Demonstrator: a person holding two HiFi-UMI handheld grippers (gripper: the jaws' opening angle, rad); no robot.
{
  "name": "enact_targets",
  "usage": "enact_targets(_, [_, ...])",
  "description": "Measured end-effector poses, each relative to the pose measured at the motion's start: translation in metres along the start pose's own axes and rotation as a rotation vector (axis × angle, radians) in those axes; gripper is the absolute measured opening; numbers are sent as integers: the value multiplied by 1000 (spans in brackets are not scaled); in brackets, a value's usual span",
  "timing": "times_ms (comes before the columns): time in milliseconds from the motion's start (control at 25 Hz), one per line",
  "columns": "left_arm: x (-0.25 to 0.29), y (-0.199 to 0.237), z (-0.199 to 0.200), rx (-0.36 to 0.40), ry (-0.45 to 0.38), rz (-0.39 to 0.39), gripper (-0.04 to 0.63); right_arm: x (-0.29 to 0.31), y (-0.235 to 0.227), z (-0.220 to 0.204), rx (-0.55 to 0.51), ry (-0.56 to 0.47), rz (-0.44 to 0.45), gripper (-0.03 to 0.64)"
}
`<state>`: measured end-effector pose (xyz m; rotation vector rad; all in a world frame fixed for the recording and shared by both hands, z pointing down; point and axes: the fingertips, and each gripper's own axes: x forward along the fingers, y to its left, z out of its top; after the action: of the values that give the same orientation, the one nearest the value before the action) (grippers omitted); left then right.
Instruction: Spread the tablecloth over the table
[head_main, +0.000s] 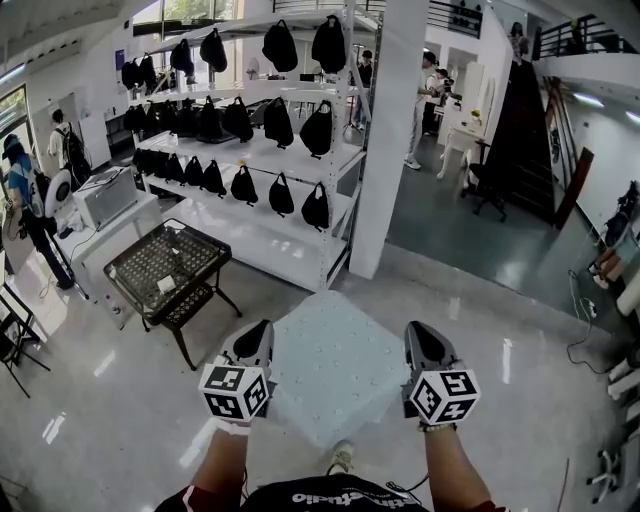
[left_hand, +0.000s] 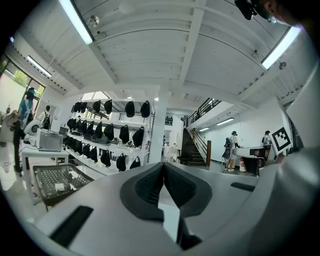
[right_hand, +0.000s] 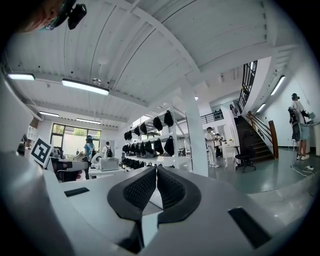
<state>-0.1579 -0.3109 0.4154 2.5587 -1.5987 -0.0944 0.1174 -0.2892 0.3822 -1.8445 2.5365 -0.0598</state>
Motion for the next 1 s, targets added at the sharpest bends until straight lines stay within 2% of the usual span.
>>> enact_targets(200, [-7,-11,9,128,-6,5,18,-5,3,-1,-5,10,-15,25])
enact_targets(280, [-9,-13,11,143,-9,6,18,-6,3,0,-4,9,-22,25])
enact_targets(720, [-9,-14,9,117,-3,-4,18,-11,-3,3,-5,0,-40,25])
enact_targets(1000, [-8,-11,4,46,7,-18,18,-12,-3,1,-3,6,-32,25])
